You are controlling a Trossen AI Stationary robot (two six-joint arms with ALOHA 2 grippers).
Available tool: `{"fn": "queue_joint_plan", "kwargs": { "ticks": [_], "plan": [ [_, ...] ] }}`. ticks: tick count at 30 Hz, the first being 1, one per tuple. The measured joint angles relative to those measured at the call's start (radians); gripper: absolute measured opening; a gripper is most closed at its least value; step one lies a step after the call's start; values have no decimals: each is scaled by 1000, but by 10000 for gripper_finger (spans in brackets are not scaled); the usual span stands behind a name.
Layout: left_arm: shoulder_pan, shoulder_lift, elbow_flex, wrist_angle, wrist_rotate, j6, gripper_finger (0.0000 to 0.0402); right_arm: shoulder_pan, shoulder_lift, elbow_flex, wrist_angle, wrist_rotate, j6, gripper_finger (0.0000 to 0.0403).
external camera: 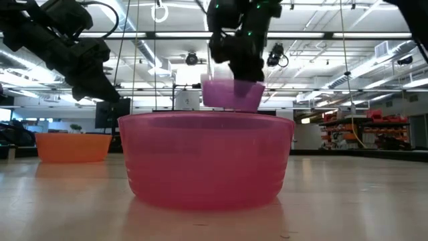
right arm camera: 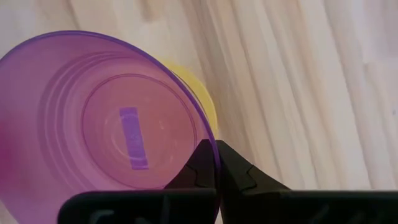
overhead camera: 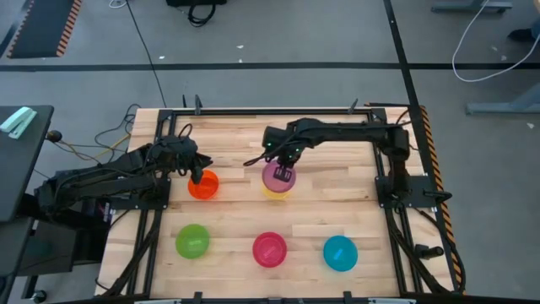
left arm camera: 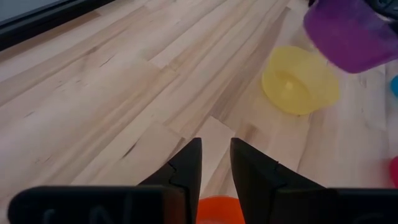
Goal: Nest bowls inside each other
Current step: Stack the violet bowl onto the yellow bowl
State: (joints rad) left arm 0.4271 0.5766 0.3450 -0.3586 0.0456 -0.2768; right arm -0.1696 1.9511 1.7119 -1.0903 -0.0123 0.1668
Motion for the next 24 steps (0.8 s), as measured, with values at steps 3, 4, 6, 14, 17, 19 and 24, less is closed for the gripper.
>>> {"fn": "queue_joint_plan", "kwargs": {
  "ticks": [3, 4, 6, 14, 17, 19, 24],
  "plan": [
    [0, 0, 0, -7, 0, 0, 92, -3, 41, 9, -14, -2, -7, 0],
    [0, 0, 0, -8, 0, 0, 90, -5, 53, 9, -16, -7, -10, 0],
    [0, 0, 0, -9, 0, 0, 88, -6, 75, 10, -16, -15, -13, 1],
    [0, 0, 0, -35, 0, 0, 86, -21, 133, 10, -10, -25, -36, 1],
    [0, 0, 0, -49, -21, -2, 89, -28, 133, 10, -6, -27, -28, 2],
    [0, 0, 0, -65, -57, -16, 89, -35, 133, 10, -3, -42, -22, 6],
    [0, 0, 0, -83, -106, -33, 82, -43, 139, 10, -1, -110, -5, 25]
  ]
}}
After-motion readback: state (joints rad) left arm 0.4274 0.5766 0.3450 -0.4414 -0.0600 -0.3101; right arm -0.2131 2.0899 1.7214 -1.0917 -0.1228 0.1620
